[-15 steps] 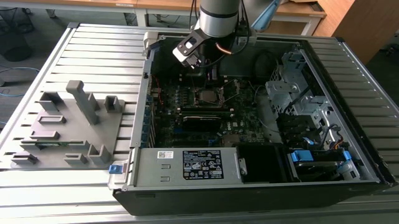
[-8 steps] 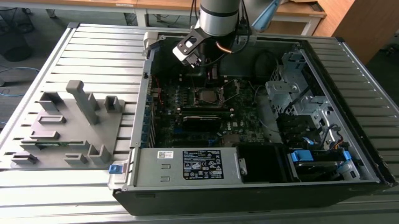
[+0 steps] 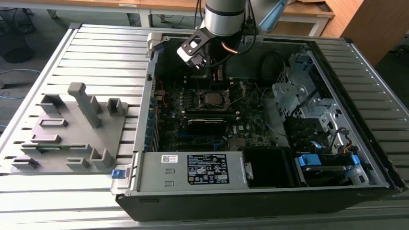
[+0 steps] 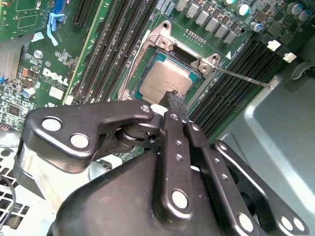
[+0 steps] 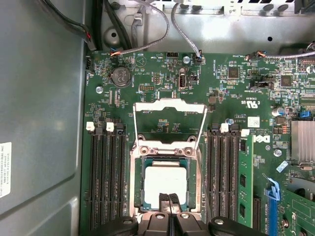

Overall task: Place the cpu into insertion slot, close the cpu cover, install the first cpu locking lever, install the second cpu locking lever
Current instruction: 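Close the cpu cover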

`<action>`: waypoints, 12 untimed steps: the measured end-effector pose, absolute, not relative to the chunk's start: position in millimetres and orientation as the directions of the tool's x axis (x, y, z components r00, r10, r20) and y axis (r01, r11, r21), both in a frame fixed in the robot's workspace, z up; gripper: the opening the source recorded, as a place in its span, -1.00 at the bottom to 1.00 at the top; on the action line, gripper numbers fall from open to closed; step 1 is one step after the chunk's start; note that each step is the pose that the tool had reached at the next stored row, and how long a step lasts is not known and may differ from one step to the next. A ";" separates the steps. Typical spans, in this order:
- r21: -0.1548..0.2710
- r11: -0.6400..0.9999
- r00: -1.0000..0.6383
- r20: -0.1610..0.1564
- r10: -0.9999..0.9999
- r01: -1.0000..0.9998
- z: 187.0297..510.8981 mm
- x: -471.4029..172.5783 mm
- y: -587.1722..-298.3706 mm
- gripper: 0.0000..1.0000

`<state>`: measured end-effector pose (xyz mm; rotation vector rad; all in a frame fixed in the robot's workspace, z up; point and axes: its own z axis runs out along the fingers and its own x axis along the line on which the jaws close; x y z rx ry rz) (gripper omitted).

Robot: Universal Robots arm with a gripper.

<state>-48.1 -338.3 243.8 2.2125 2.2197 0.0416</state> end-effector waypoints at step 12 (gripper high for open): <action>0.024 0.003 -0.003 0.014 1.000 1.000 256.2 -48.1 -338.3 -0.79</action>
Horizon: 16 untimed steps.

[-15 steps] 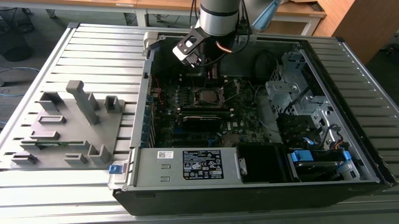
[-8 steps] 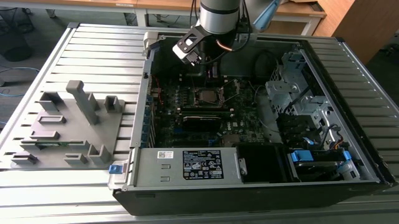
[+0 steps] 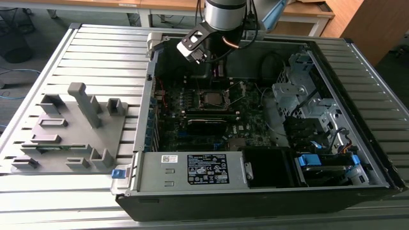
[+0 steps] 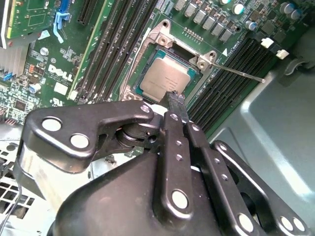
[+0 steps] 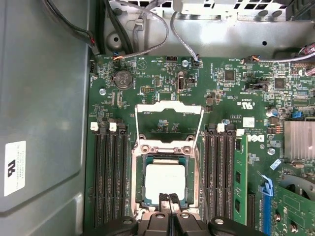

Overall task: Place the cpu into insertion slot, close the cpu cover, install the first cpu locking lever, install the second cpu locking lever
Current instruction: 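Close the cpu cover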

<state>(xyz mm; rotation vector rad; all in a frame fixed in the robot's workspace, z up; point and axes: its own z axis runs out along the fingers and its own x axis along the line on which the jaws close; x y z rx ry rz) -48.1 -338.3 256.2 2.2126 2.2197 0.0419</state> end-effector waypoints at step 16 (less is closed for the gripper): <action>0.024 0.003 -0.003 0.014 1.000 1.000 262.3 -44.2 -338.3 -0.79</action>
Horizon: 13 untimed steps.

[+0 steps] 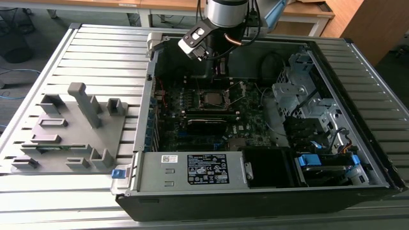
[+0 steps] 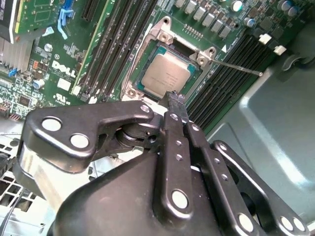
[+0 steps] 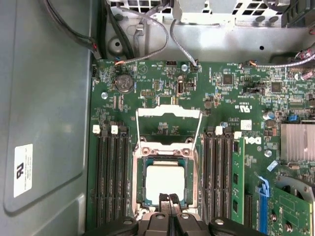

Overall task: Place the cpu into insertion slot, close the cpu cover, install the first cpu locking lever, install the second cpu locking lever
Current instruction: 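Close the cpu cover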

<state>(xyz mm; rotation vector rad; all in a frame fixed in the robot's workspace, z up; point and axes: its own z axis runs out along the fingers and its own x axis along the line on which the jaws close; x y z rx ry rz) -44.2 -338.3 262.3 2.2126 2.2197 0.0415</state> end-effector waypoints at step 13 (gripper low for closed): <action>0.024 0.003 -0.003 0.014 1.000 1.000 263.3 -36.1 -338.2 -0.79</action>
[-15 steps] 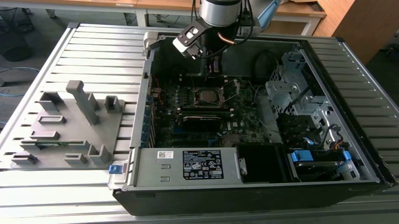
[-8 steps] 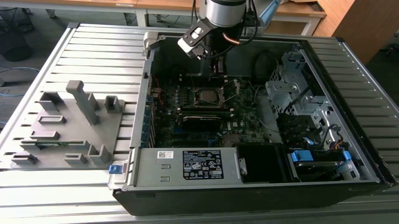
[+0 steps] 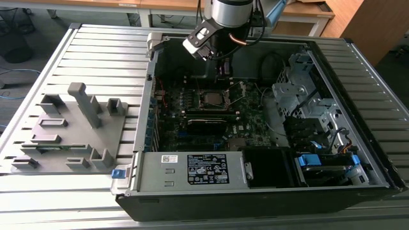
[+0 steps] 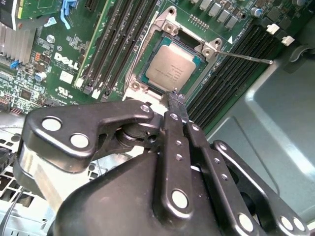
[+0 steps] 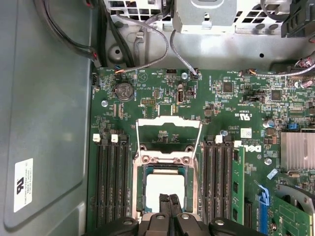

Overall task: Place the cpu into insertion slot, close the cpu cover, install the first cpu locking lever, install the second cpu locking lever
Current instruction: 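Close the cpu cover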

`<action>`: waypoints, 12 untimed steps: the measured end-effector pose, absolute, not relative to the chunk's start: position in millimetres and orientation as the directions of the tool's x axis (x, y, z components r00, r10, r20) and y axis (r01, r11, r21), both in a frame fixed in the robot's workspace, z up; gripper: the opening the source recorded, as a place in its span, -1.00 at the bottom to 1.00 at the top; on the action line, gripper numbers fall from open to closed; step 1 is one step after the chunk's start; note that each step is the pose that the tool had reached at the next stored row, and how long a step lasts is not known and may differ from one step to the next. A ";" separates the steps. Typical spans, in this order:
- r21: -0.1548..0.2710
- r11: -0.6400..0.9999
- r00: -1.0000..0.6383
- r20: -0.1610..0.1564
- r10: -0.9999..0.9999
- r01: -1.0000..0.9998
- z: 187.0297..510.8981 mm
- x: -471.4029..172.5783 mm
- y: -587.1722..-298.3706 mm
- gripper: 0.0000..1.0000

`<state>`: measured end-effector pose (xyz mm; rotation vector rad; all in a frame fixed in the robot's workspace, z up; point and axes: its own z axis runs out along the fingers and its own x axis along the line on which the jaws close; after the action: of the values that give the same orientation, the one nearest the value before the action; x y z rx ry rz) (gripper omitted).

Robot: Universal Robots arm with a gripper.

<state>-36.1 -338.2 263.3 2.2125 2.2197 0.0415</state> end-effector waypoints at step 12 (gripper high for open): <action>0.024 0.003 -0.003 0.014 1.000 1.000 264.9 -34.4 -338.3 -0.79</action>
<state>-34.4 -338.3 264.9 2.2125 2.2198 0.0418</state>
